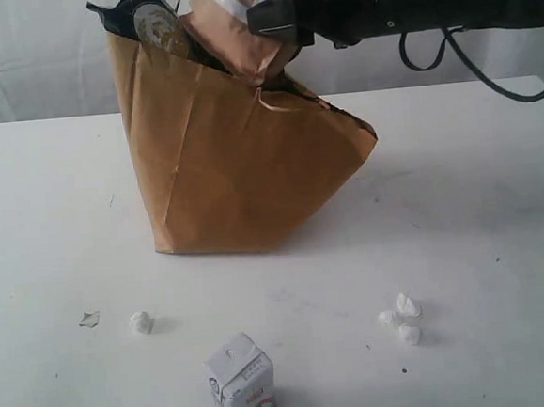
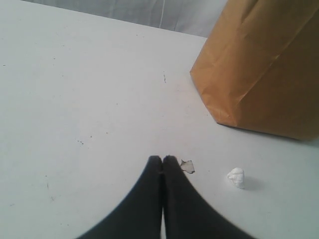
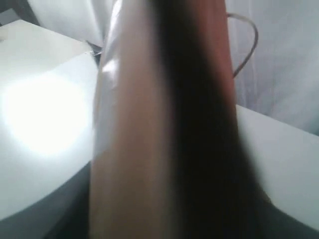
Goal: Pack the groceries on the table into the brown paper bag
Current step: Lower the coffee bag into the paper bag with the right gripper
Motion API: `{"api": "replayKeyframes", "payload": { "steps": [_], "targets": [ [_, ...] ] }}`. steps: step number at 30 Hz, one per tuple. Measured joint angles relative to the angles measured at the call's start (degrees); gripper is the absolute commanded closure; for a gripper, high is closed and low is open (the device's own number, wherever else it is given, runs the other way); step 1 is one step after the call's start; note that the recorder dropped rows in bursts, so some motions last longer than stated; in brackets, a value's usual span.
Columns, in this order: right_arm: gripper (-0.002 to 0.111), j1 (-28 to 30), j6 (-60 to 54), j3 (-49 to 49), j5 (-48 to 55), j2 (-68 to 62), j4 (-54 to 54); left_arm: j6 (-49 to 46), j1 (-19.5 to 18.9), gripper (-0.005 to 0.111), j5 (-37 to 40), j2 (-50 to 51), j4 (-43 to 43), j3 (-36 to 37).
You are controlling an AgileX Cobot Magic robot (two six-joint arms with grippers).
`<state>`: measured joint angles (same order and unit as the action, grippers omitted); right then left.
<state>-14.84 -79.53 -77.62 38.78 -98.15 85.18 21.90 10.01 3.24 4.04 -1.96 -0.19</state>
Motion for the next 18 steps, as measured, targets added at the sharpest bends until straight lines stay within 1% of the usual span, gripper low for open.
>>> {"api": "replayKeyframes", "payload": {
  "steps": [4, 15, 18],
  "targets": [
    [0.108, -0.1, -0.5, 0.0, 1.5, -0.1, 0.3, 0.0, 0.0, 0.107, 0.0, 0.0, 0.0, 0.0],
    [0.108, -0.1, -1.7, -0.4, -0.9, -4.4, 4.6, 0.0, 0.0, 0.107, 0.0, 0.0, 0.0, 0.0],
    [0.108, -0.1, -2.1, -0.4, -2.9, -5.0, 5.2, 0.0, 0.0, 0.107, 0.0, 0.0, 0.0, 0.0]
  ]
}}
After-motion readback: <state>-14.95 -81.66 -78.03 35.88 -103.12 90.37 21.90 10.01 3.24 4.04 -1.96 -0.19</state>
